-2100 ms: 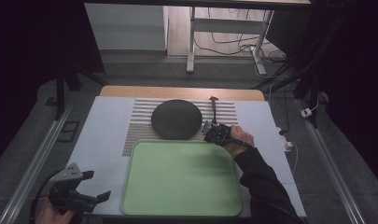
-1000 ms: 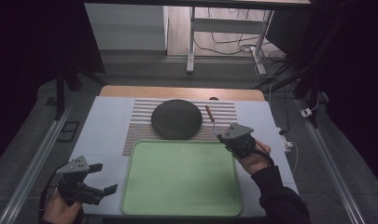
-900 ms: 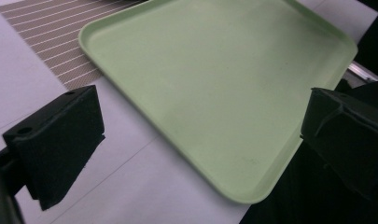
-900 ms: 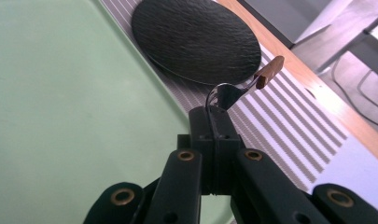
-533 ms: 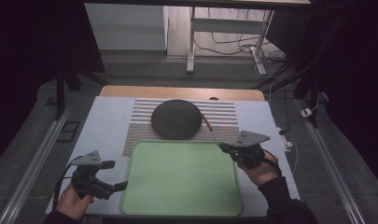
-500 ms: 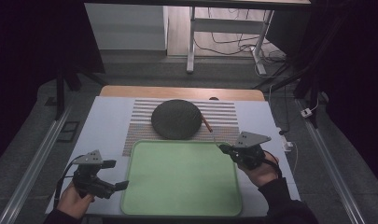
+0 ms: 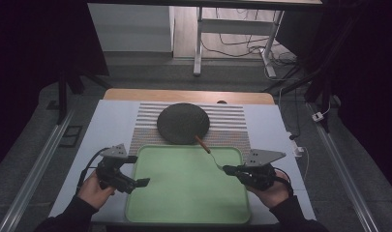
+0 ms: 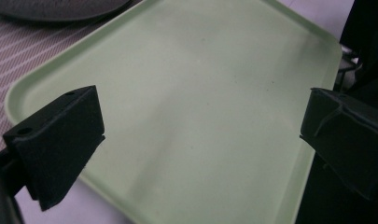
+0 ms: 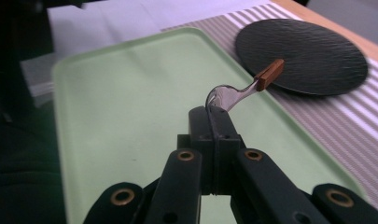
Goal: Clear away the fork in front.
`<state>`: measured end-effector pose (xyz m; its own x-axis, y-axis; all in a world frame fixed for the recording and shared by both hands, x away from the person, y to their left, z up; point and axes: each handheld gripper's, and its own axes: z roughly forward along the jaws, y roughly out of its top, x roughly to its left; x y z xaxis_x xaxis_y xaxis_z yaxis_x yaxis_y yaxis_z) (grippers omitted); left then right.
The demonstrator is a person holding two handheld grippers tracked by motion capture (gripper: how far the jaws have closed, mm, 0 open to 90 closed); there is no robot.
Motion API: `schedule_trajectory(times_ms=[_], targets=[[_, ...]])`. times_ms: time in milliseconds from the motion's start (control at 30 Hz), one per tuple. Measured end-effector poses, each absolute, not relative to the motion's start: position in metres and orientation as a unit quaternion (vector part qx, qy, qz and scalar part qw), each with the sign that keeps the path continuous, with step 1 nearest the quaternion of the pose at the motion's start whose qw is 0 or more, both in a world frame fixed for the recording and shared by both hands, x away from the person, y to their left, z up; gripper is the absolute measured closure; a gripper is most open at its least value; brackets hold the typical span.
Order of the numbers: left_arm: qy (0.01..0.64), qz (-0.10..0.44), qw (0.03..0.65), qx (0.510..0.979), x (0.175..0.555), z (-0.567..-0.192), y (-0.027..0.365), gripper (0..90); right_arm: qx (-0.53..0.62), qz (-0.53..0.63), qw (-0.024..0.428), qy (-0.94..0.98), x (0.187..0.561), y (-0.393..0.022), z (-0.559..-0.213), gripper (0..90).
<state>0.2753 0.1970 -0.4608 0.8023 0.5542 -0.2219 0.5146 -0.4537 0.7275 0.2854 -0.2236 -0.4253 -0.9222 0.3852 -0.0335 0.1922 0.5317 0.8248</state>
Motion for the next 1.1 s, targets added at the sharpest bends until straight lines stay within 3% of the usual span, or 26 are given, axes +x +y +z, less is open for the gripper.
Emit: schedule_trajectory(times_ms=[300, 700, 833, 1100], targets=[[0.263, 0.040, 0.399, 0.878, 0.294, -0.456, 0.162, 0.0, 0.143, 0.475, 0.062, 0.866, 0.274, -0.220, -0.429, 90.0], [0.176, 0.020, 0.383, 0.907, 0.308, -0.458, 0.132, 1.6, 0.093, 0.501, -0.009, 0.860, 0.266, -0.210, -0.430, 90.0], [0.151, 0.023, 0.374, 0.915, 0.308, -0.459, 0.127, 6.6, 0.073, 0.507, -0.033, 0.858, 0.265, -0.205, -0.429, 90.0], [0.072, 0.025, 0.347, 0.935, 0.301, -0.460, 0.115, 28.2, 0.025, 0.498, -0.063, 0.865, 0.261, -0.195, -0.426, 90.0]])
